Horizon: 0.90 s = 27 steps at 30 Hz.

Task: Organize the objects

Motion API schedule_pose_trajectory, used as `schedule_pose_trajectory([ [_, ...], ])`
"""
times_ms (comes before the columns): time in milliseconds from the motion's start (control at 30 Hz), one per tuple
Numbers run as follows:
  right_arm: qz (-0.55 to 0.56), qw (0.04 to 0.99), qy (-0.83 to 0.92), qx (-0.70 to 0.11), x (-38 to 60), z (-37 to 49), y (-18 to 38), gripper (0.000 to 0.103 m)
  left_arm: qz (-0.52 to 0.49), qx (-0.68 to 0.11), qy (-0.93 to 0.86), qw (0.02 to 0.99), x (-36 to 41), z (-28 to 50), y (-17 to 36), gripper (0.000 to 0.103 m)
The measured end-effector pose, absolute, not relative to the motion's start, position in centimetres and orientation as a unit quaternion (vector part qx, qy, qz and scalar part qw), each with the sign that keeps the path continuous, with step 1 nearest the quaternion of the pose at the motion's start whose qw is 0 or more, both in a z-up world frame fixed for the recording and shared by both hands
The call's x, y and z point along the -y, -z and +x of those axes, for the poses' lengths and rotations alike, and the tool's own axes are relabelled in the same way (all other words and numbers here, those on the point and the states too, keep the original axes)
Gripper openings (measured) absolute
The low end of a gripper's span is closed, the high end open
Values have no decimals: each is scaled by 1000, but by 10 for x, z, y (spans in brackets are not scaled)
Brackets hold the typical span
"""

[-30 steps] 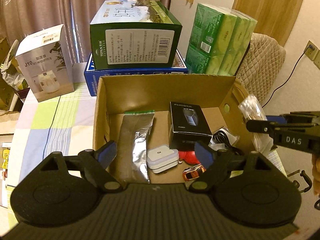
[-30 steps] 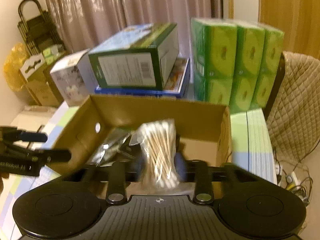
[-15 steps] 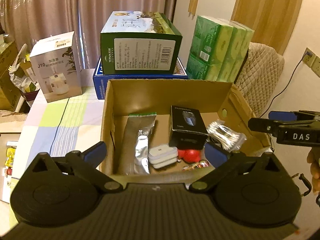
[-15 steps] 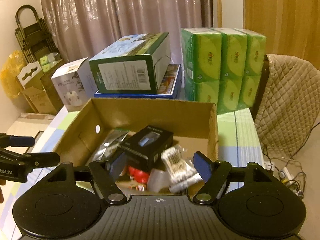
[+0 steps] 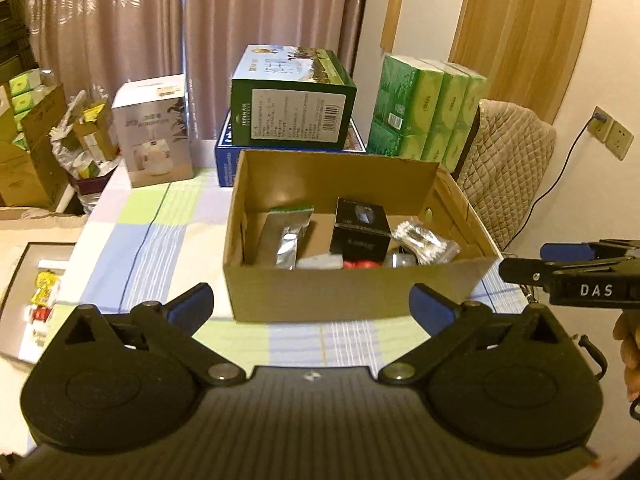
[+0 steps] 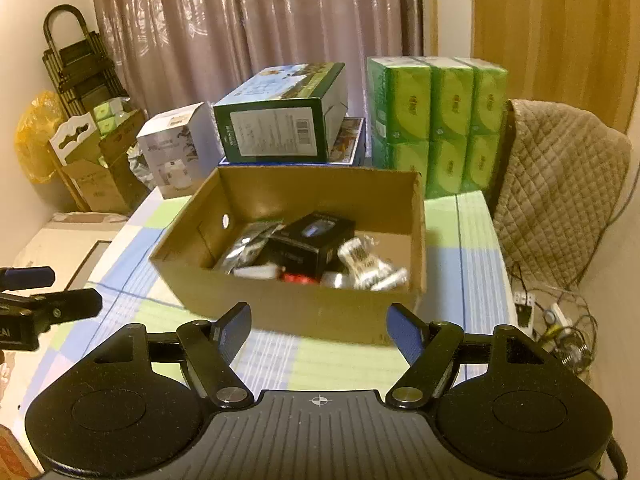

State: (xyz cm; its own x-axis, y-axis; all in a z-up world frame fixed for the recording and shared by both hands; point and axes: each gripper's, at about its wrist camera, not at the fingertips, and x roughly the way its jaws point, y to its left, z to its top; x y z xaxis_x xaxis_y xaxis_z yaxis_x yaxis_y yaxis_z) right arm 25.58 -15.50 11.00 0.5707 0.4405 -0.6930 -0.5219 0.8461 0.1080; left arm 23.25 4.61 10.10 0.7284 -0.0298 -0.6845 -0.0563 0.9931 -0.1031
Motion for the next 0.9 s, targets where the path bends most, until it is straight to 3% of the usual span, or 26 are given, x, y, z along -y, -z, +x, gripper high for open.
schedule_pose_trajectory([
  [500,-36,882,-250,-398,200,149,-108,72,-61,-362,-34,929,-28,120,-117,102],
  [900,-39,885,-241,-395,214,106,-111,72,-59,-377,-33,924,-11,79,-106,102],
])
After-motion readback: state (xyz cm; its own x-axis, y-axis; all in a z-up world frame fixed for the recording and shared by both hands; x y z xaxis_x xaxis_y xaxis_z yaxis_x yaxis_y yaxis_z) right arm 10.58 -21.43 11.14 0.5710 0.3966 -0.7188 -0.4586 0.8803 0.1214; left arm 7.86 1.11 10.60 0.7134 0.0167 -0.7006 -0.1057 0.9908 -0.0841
